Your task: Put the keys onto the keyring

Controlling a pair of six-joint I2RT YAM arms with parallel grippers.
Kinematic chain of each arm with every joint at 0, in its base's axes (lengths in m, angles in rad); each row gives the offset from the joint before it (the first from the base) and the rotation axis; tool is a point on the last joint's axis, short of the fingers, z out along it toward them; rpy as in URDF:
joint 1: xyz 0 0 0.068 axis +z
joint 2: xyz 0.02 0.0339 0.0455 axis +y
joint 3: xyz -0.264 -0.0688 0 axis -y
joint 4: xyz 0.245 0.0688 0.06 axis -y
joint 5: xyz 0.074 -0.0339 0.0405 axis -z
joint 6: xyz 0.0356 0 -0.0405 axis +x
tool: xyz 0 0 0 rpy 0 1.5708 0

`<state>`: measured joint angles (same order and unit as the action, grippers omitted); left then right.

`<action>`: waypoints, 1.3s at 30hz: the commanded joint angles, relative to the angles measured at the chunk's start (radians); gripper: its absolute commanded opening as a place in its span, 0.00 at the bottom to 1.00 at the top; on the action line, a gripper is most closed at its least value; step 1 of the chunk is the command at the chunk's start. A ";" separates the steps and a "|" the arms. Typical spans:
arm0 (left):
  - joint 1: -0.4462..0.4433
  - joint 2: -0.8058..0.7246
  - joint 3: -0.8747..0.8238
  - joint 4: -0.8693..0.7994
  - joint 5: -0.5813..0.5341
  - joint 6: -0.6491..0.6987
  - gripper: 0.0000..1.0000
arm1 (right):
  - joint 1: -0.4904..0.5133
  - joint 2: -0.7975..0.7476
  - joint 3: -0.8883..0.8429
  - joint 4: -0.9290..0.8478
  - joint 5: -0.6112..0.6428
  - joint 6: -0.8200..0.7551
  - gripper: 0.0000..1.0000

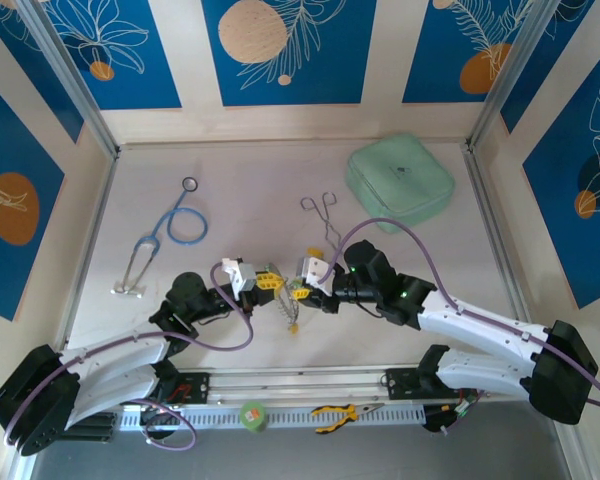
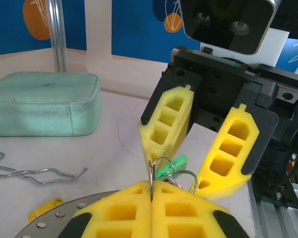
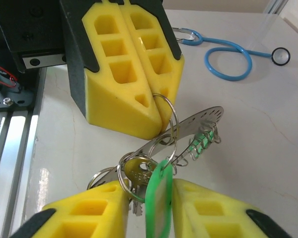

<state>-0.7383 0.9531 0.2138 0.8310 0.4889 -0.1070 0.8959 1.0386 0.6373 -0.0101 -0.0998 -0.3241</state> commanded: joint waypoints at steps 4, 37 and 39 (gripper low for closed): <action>-0.009 -0.007 -0.004 0.051 0.006 0.009 0.00 | 0.001 -0.033 0.025 -0.002 -0.008 0.002 0.21; -0.009 -0.012 0.002 0.060 0.028 0.025 0.00 | 0.005 -0.023 -0.025 -0.001 -0.013 -0.044 0.38; -0.009 -0.014 0.002 0.060 0.027 0.026 0.00 | 0.005 -0.014 -0.023 0.002 -0.014 -0.046 0.38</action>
<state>-0.7383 0.9512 0.2138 0.8307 0.4900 -0.0959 0.8932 1.0172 0.6083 -0.0303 -0.0971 -0.3523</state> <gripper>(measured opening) 0.040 0.380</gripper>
